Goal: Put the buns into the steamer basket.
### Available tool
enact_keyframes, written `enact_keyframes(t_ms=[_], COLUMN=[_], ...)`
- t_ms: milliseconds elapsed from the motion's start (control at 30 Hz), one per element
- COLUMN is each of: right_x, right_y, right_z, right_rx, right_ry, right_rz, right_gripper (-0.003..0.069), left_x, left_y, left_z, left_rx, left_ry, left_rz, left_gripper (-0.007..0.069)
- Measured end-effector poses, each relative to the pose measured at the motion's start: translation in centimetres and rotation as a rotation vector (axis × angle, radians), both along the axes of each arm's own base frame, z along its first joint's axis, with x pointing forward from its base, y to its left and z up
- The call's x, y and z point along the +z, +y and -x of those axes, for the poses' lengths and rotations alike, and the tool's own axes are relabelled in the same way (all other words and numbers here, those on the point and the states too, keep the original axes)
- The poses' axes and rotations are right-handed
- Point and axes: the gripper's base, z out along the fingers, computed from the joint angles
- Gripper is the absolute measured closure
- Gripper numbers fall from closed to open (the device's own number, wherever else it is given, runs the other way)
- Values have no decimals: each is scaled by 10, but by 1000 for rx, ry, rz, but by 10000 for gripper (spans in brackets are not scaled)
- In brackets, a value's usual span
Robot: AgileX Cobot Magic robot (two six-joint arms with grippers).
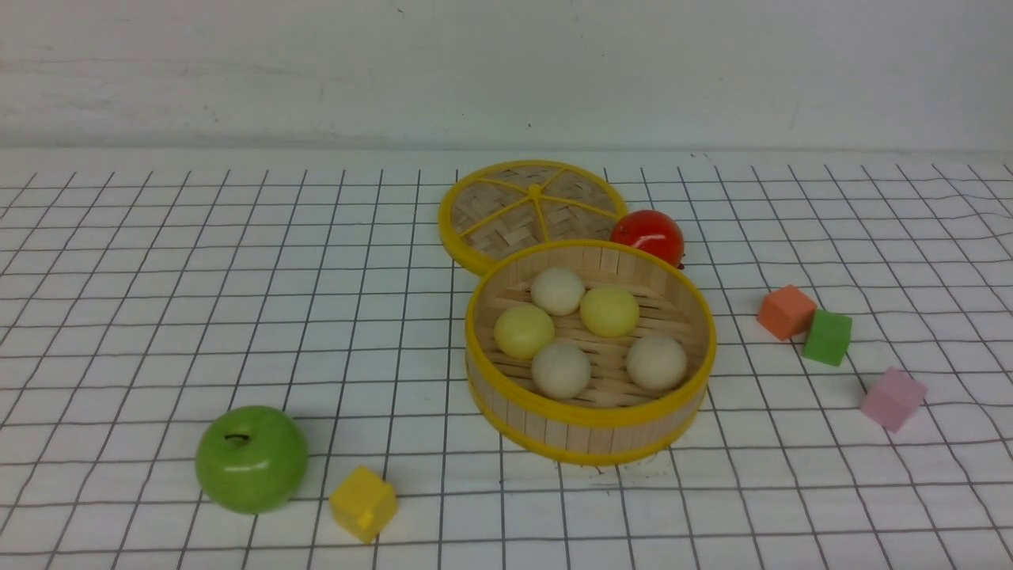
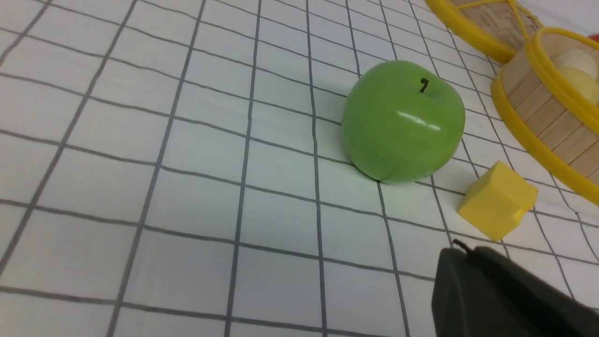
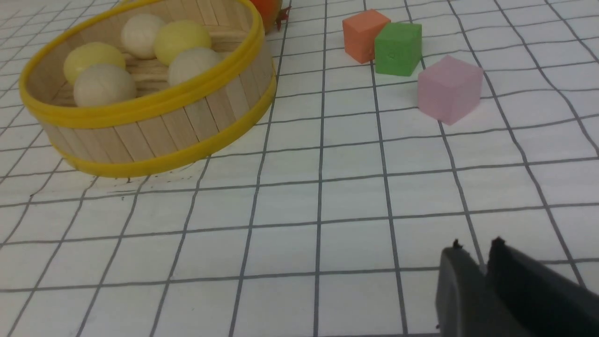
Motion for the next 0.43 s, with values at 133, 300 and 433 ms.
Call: enact_keyframes(t_ms=[133, 300, 433], right_x=[0, 0, 0], right_y=[0, 0, 0], right_z=[0, 0, 0], right_rx=[0, 0, 0], right_ry=[0, 0, 0], right_rz=[0, 0, 0], right_gripper=[562, 557, 553], left_x=[0, 0, 0], left_y=[0, 0, 0], left_z=[0, 0, 0], left_rx=[0, 0, 0], left_ry=[0, 0, 0], left_rz=[0, 0, 0], left_gripper=[637, 637, 636])
